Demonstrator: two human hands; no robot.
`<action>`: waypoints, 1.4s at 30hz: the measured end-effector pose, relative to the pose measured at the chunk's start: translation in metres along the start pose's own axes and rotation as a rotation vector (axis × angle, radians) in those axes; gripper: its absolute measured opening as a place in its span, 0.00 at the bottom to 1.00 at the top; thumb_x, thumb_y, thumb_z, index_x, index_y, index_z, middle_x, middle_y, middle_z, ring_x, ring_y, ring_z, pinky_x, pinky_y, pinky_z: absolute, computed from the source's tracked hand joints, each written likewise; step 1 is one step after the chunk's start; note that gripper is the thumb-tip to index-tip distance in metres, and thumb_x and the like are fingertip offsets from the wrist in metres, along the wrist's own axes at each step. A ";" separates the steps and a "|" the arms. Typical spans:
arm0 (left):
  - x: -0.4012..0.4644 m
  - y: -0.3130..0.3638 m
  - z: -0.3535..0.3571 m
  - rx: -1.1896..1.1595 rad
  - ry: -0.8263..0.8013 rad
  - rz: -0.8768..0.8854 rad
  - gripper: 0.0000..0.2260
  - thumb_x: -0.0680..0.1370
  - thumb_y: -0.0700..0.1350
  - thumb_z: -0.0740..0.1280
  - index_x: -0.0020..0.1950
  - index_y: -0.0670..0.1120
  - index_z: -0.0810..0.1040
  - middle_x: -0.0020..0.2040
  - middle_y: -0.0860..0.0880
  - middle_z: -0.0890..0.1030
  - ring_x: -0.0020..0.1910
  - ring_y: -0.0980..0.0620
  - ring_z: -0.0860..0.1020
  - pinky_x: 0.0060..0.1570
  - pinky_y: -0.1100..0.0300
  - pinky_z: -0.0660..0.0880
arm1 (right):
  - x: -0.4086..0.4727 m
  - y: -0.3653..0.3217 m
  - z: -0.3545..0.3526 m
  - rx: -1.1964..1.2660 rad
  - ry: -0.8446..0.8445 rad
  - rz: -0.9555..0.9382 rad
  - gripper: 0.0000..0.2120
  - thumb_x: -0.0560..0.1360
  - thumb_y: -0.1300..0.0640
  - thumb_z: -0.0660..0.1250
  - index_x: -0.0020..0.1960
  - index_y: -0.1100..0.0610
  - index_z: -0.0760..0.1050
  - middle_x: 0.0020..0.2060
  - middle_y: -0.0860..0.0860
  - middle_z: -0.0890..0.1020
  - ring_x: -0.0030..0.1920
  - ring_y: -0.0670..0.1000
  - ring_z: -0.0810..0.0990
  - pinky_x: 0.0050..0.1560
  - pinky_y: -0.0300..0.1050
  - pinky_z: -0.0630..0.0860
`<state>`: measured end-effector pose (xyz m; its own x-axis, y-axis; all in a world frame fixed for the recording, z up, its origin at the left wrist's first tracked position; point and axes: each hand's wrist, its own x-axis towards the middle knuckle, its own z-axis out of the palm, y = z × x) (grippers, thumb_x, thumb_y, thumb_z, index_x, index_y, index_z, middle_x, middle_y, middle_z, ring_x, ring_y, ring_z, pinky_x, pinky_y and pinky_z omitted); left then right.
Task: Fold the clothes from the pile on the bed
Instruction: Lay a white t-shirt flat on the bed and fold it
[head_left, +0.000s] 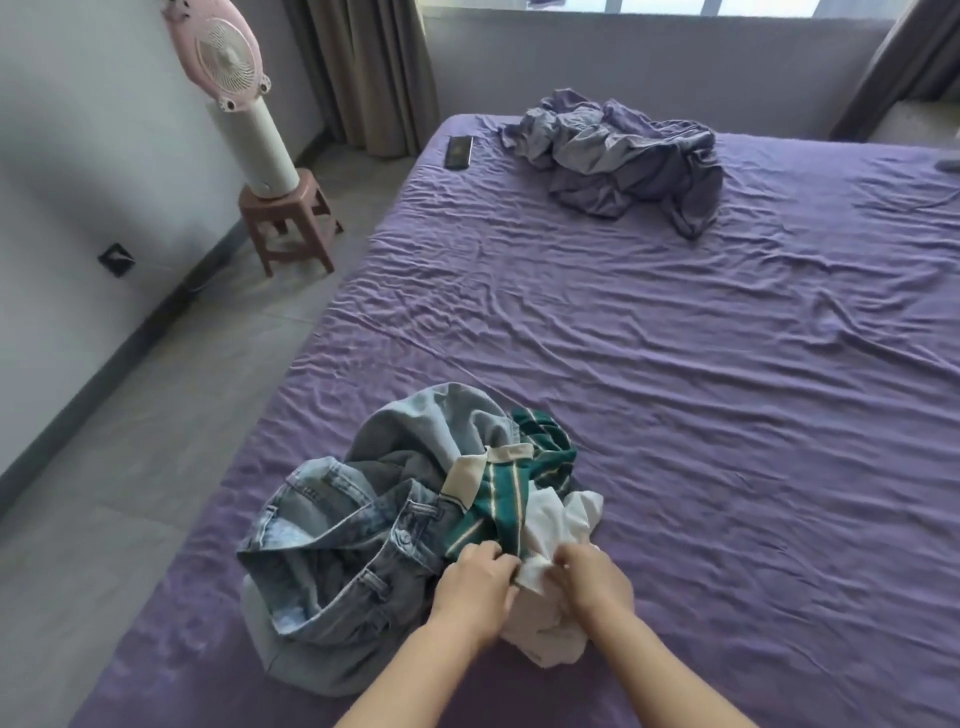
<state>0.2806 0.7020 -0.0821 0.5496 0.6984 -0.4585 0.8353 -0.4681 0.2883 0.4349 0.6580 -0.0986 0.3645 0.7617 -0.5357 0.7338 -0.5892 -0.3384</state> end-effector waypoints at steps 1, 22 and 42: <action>0.000 -0.001 -0.002 -0.004 -0.001 0.022 0.16 0.80 0.51 0.59 0.67 0.49 0.71 0.65 0.49 0.70 0.64 0.48 0.67 0.61 0.51 0.70 | -0.001 0.002 -0.005 -0.027 0.024 -0.042 0.09 0.76 0.51 0.61 0.52 0.52 0.76 0.52 0.51 0.78 0.51 0.54 0.76 0.43 0.44 0.70; -0.072 0.222 -0.219 -0.689 0.329 0.325 0.11 0.73 0.45 0.73 0.54 0.45 0.81 0.48 0.48 0.82 0.47 0.52 0.79 0.51 0.59 0.75 | -0.190 0.048 -0.365 0.918 0.434 -0.573 0.08 0.77 0.61 0.63 0.41 0.52 0.75 0.30 0.47 0.73 0.26 0.40 0.69 0.27 0.31 0.67; -0.172 0.474 -0.172 -1.207 0.609 0.414 0.11 0.75 0.45 0.70 0.34 0.45 0.76 0.28 0.52 0.72 0.27 0.57 0.68 0.30 0.59 0.66 | -0.332 0.222 -0.408 1.073 0.412 -0.545 0.07 0.77 0.64 0.64 0.55 0.61 0.74 0.45 0.58 0.79 0.41 0.52 0.78 0.42 0.44 0.77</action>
<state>0.5845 0.4525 0.2781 0.4147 0.8929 0.1755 -0.0584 -0.1664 0.9843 0.7105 0.3847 0.3197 0.4548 0.8867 0.0833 0.0833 0.0508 -0.9952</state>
